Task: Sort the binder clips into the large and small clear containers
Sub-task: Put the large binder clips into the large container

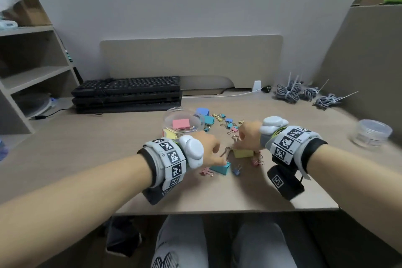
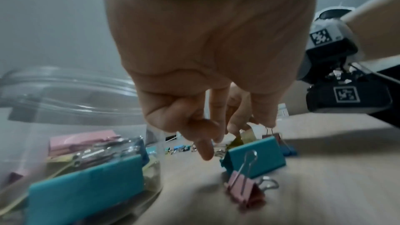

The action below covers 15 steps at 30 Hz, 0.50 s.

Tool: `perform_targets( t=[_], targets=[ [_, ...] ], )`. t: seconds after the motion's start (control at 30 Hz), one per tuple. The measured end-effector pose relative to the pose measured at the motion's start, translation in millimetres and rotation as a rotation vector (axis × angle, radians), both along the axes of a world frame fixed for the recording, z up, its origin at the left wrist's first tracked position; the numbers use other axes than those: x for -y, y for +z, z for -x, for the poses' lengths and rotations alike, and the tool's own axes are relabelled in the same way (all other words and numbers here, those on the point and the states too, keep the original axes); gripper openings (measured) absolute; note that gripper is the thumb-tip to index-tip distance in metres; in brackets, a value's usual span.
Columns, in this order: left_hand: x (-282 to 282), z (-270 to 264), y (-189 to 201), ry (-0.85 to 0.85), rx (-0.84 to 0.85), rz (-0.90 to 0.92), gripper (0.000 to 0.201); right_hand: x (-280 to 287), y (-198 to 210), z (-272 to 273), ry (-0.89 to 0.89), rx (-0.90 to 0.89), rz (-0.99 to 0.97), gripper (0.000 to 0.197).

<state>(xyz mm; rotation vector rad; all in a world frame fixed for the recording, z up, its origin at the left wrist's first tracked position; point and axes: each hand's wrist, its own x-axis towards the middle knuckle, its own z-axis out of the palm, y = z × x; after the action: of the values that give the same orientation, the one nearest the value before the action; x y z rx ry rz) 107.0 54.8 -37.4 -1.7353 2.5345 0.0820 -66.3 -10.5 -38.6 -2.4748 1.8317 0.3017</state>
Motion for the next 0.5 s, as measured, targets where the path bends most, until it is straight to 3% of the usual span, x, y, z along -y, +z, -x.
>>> perform_targets(
  t=[0.07, 0.17, 0.33, 0.5],
  targets=[
    [3.8, 2.3, -9.3, 0.007, 0.058, -0.003, 0.057, -2.7, -3.9, -2.5, 0.007, 0.009, 0.012, 0.047],
    [3.6, 7.9, -17.9, 0.003, 0.098, 0.000, 0.055, -5.7, -8.7, -7.3, 0.040, 0.007, 0.022, 0.046],
    [6.5, 8.4, -17.3, -0.024, 0.042, 0.032, 0.035, -2.3, -14.4, -11.8, 0.038, -0.009, 0.030, 0.031],
    [6.1, 10.5, -12.9, -0.059, -0.010, -0.008, 0.049, -0.4, -8.7, -11.1, -0.004, 0.056, 0.015, 0.042]
  ],
)
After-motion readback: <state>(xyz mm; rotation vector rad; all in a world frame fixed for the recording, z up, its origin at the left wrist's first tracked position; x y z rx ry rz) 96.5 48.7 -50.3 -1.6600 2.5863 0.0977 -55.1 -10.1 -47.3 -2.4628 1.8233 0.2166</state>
